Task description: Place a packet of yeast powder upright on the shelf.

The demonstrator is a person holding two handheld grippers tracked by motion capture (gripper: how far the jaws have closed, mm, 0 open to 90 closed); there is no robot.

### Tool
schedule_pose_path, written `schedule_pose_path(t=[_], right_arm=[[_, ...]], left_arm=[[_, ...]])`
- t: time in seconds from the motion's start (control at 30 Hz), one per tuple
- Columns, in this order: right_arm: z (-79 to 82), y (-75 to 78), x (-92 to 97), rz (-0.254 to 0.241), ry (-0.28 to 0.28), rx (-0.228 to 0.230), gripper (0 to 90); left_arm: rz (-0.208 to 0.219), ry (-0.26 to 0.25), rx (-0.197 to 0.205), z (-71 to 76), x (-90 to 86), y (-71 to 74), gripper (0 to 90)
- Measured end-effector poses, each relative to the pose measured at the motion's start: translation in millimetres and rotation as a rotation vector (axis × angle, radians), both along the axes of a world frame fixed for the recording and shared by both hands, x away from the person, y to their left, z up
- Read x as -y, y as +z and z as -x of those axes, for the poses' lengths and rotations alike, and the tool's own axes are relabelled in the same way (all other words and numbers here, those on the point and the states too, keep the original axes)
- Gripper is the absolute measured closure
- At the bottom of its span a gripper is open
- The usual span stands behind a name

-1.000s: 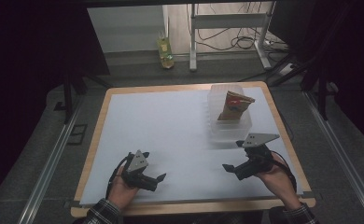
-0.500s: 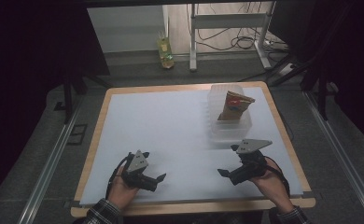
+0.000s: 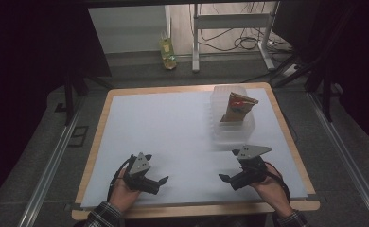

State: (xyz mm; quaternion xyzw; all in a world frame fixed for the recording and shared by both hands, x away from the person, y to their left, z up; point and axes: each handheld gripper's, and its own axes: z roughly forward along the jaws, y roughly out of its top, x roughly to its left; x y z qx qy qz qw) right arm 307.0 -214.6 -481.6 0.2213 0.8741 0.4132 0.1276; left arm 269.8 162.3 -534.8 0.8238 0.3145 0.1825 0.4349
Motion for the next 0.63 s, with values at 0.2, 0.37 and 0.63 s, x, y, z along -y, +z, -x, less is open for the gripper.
schedule_pose_path(t=[0.2, 0.37, 0.63], right_arm=[[-0.5, -7.7, -1.1, 0.003, 0.008, 0.006, 0.0], [-2.8, -17.2, -0.5, 0.018, 0.003, -0.012, 0.0], [-5.2, -24.2, 0.4, 0.029, 0.003, -0.038, 0.0]], left_arm=[[-0.001, -0.001, 0.002, 0.0, -0.1, -0.2, 0.0], [-0.005, -0.004, 0.007, 0.1, -0.1, -0.2, 0.0], [0.023, 0.007, 0.0, -1.1, -2.9, 1.8, 0.8]])
